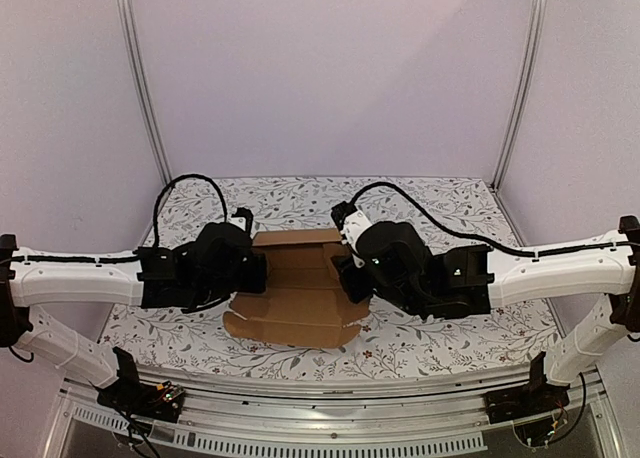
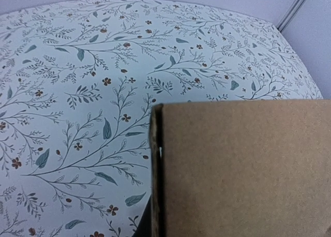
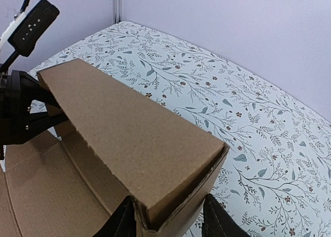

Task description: Fold the paper box

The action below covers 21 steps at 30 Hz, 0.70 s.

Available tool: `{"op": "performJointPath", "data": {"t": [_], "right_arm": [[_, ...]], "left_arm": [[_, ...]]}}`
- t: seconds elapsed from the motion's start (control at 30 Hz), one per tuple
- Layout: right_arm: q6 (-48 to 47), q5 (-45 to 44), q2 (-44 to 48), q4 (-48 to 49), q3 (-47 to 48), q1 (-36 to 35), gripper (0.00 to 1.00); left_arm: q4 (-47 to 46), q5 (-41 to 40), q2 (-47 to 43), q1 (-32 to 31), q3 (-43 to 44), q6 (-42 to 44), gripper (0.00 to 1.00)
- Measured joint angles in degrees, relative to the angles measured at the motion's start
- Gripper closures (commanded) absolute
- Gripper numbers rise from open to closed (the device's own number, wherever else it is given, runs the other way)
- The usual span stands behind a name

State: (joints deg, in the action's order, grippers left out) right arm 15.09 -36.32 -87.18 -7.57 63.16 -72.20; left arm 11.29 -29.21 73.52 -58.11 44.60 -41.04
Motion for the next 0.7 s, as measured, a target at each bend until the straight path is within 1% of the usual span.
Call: {"op": "performJointPath", "data": {"t": [0.27, 0.33, 0.53, 0.7], "right_arm": [[-0.17, -4.02, -3.50, 3.19, 0.00, -0.26, 0.59], [-0.15, -4.98, -4.48, 3.74, 0.00, -0.48, 0.62], [-0.04, -8.24, -7.50, 4.35, 0.68, -0.70, 0.75], [0.31, -11.08, -9.64, 4.83, 2.45, -0.76, 0.82]], "left_arm": [[1.22, -1.86, 0.00, -0.35, 0.00, -1.27, 1.00], [1.62, -2.21, 0.00, -0.37, 0.00, -1.70, 1.00], [2.82, -3.30, 0.24, -0.39, 0.00, -3.26, 1.00], [3.17, -4.17, 1.27, -0.42, 0.04, -5.29, 1.00]]}}
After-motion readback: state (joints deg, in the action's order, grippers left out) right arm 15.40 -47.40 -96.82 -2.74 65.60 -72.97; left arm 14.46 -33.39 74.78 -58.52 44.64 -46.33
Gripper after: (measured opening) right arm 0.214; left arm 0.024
